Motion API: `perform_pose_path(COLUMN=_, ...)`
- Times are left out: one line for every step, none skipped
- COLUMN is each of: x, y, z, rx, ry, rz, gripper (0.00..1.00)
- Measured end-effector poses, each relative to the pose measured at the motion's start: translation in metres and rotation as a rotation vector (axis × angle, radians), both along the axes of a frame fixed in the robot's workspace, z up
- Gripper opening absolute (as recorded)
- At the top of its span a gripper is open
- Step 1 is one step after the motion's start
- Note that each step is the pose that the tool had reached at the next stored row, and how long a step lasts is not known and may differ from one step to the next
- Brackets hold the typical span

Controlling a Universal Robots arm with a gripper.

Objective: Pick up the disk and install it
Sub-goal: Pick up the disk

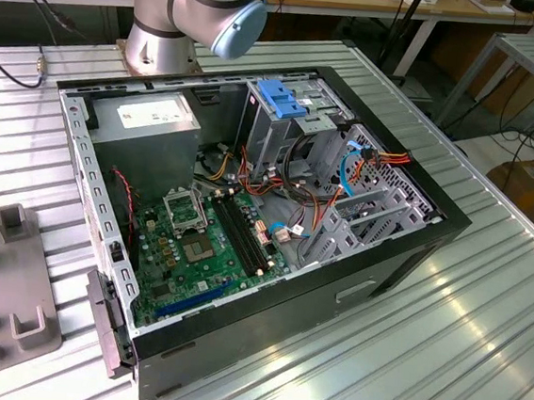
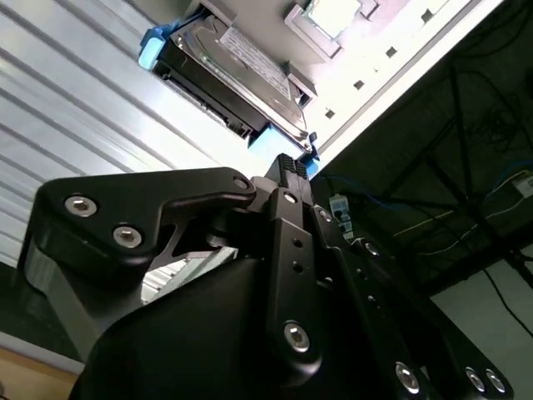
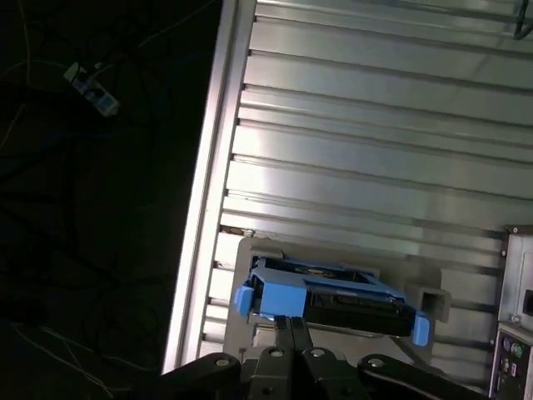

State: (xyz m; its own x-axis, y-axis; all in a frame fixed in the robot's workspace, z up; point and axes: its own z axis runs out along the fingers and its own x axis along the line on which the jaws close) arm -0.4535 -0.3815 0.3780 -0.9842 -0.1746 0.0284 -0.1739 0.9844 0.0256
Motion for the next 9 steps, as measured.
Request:
perform_pose_path(x=0.0, y=0.0, z=0.0, rx=0.0, ry=0.0, rz=0.027, gripper=0.1)
perform_pose_path(x=0.0, y=0.0, z=0.0, rx=0.0, ry=0.0, rz=0.071, gripper=0.1)
perform_pose_path(x=0.0, y=0.0, z=0.0, rx=-0.0001, ry=0.0, rz=0.091, gripper=0.1)
perform_pose_path(x=0.0, y=0.0, z=0.0, rx=-0.0001, ry=0.0001, rz=0.108, gripper=0.1)
perform_pose_path(x=0.0, y=0.0, z=0.0, rx=-0.0001, ry=0.0, rz=0.132, gripper=0.1)
perform_pose_path(x=0.0, y=0.0, z=0.0, rx=-0.0001, ry=0.0001, rz=0.147, gripper=0.1)
perform_pose_path(x=0.0, y=0.0, z=0.0, rx=0.0, ry=0.0, rz=0.164, gripper=0.1)
perform_pose_path(x=0.0, y=0.0, z=0.0, rx=-0.0001, ry=0.0001, rz=0.181, gripper=0.1)
perform_pose_path(x=0.0, y=0.0, z=0.0001, rx=-0.0001, ry=0.0001, rz=0.195, gripper=0.1)
